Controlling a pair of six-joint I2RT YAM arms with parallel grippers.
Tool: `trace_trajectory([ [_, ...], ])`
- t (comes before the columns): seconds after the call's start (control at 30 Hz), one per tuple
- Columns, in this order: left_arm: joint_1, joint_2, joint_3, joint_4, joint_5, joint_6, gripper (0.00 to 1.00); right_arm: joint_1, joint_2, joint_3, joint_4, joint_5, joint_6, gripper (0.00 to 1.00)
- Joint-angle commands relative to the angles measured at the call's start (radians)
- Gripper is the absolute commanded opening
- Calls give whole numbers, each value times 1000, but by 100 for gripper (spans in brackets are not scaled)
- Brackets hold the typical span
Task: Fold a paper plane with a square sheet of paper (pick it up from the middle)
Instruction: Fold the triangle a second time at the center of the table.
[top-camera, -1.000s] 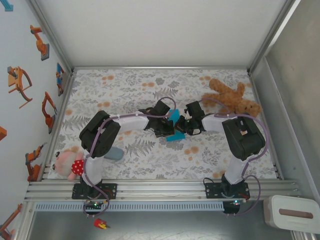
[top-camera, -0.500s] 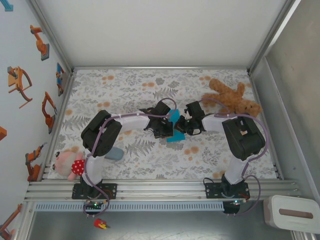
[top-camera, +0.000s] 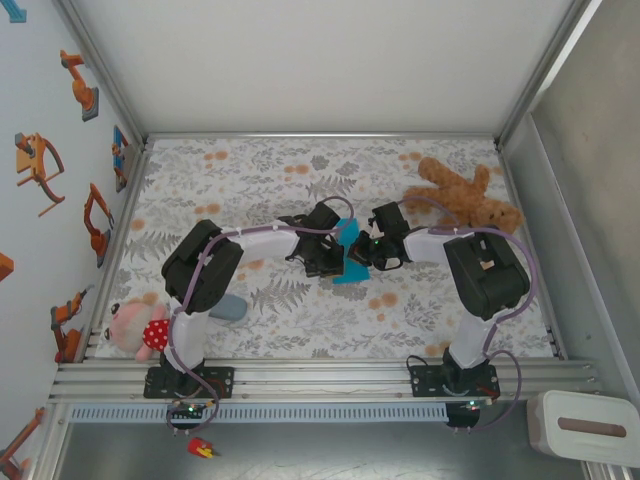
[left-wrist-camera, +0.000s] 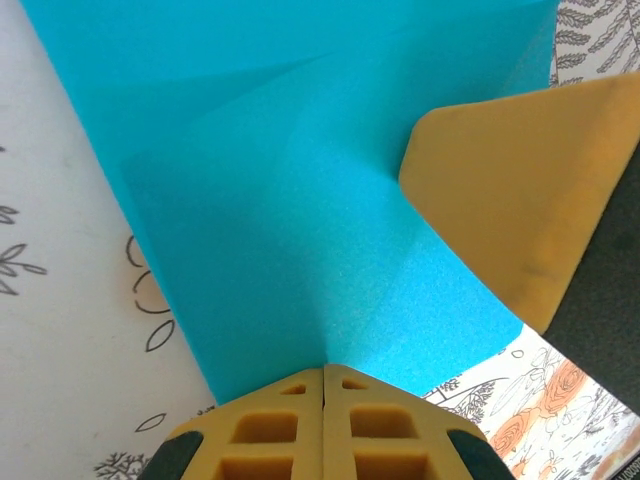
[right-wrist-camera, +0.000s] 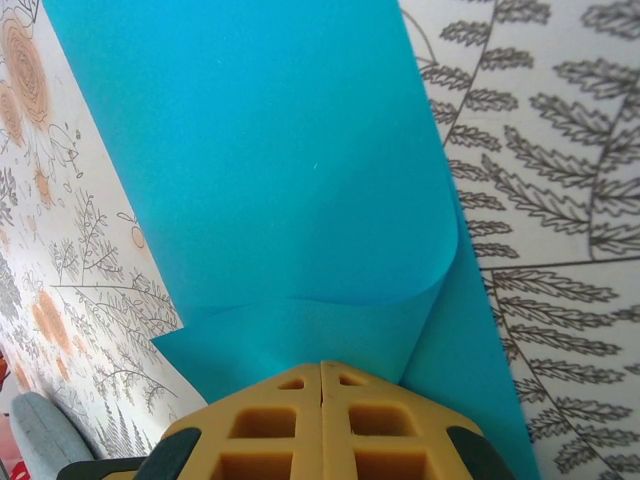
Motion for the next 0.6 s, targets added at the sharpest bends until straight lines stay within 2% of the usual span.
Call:
trace_trajectory([
  [0.0, 2, 18, 11, -109, -11, 52, 2, -5, 81, -36, -124, 100, 4, 0],
  [0.57, -2, -56, -72, -206, -20, 131, 1, -7, 90, -37, -125, 101, 2, 0],
])
